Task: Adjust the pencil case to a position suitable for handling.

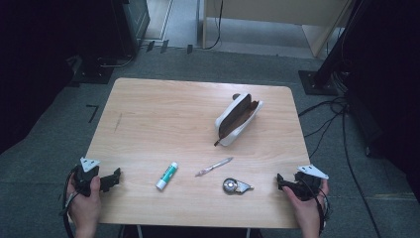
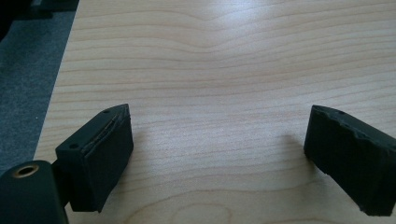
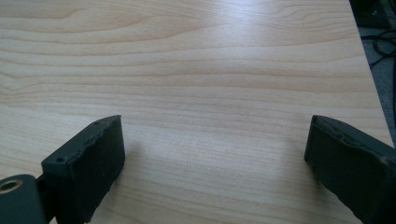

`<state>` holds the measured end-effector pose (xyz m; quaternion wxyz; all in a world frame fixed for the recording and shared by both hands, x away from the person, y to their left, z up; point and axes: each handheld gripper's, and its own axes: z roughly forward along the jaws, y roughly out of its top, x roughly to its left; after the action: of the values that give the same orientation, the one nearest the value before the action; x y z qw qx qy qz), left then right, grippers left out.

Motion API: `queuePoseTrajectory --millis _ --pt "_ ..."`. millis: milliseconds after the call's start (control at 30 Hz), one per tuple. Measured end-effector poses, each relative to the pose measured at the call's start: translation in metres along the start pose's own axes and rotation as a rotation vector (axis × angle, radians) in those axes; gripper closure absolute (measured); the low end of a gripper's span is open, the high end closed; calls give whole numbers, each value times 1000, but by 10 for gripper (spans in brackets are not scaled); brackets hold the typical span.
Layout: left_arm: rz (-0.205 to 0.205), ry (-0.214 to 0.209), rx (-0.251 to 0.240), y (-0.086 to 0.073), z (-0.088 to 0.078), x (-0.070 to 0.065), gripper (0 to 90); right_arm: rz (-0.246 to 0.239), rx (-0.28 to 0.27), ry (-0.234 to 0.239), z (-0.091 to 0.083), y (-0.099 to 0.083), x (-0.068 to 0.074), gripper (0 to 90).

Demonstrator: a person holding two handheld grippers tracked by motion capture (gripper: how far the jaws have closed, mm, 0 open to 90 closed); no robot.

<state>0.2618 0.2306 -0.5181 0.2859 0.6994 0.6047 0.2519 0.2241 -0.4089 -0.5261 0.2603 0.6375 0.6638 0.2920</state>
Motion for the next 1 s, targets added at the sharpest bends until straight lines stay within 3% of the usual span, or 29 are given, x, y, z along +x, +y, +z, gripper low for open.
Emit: queuePoseTrajectory --millis 67,133,167,267,367,533,833,1000 --pt "0 0 0 0 0 0 84 5 -1 -6 0 0 0 57" --pt "-1 0 0 0 0 0 84 1 -3 0 -3 0 1 163" --pt "0 0 1 1 1 -1 84 8 -26 -24 -8 0 2 209" --pt "2 -2 1 1 1 -1 84 15 -41 -10 -12 2 4 244" --pt "9 -4 3 1 1 -1 84 21 -74 -8 -21 10 14 335" --pt "11 -8 3 1 1 -1 84 26 -91 22 -26 23 27 378" --pt "14 -11 2 1 1 -1 84 9 -153 91 -31 74 59 430" --pt "15 -12 2 1 1 -1 84 0 -174 120 -32 93 75 432"
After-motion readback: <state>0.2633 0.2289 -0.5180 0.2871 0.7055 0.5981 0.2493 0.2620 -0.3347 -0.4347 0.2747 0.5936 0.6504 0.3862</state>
